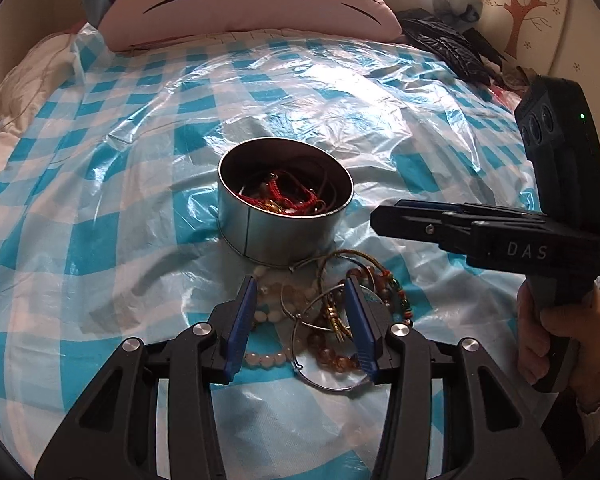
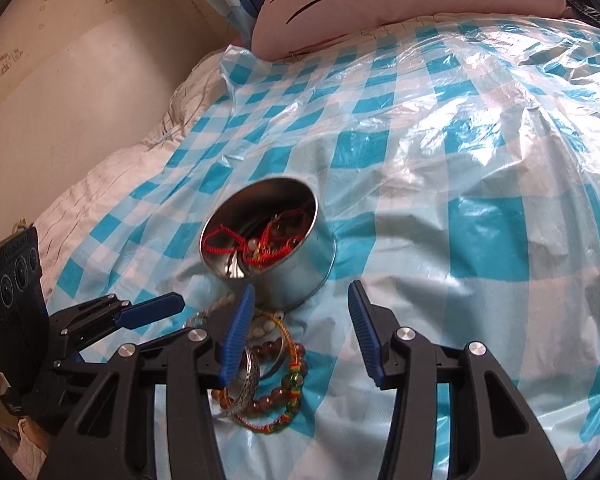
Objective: Organize jewelry
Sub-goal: 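Move both open tools back over the bracelet pile beside the tin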
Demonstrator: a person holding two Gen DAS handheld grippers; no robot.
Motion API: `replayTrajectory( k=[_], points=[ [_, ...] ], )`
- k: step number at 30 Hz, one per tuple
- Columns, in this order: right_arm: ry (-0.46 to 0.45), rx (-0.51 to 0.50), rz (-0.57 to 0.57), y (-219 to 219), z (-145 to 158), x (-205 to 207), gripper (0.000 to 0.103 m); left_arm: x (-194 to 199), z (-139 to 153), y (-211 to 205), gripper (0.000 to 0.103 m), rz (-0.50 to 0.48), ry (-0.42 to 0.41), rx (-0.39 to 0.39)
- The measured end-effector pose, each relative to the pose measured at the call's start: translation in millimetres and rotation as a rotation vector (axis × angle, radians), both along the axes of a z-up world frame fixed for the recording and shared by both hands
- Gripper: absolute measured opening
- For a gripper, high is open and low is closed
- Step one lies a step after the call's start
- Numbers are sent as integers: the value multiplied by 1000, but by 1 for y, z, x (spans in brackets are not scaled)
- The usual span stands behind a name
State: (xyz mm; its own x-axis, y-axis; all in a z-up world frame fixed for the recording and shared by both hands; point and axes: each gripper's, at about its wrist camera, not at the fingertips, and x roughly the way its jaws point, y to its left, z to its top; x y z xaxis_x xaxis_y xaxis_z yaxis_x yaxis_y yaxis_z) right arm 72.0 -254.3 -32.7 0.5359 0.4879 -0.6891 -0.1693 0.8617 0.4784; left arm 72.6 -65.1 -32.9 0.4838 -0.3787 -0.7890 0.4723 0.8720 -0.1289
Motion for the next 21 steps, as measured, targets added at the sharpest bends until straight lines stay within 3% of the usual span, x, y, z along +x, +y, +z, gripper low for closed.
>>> replayTrajectory(
  k=[9,11,14,21],
  points=[
    [53,-15,111,27,-18,5,36,0,-15,-1,43,-30,52,-25],
    [67,-9,118,27,-21,5,22,1,-17,-3,43,-28,62,-9],
    [71,-1,109,23,-21,4,11,3,-23,-3,43,-27,84,3],
    [46,49,55,6,-12,-2,6,3,-26,1,40,-27,117,-12]
  ],
)
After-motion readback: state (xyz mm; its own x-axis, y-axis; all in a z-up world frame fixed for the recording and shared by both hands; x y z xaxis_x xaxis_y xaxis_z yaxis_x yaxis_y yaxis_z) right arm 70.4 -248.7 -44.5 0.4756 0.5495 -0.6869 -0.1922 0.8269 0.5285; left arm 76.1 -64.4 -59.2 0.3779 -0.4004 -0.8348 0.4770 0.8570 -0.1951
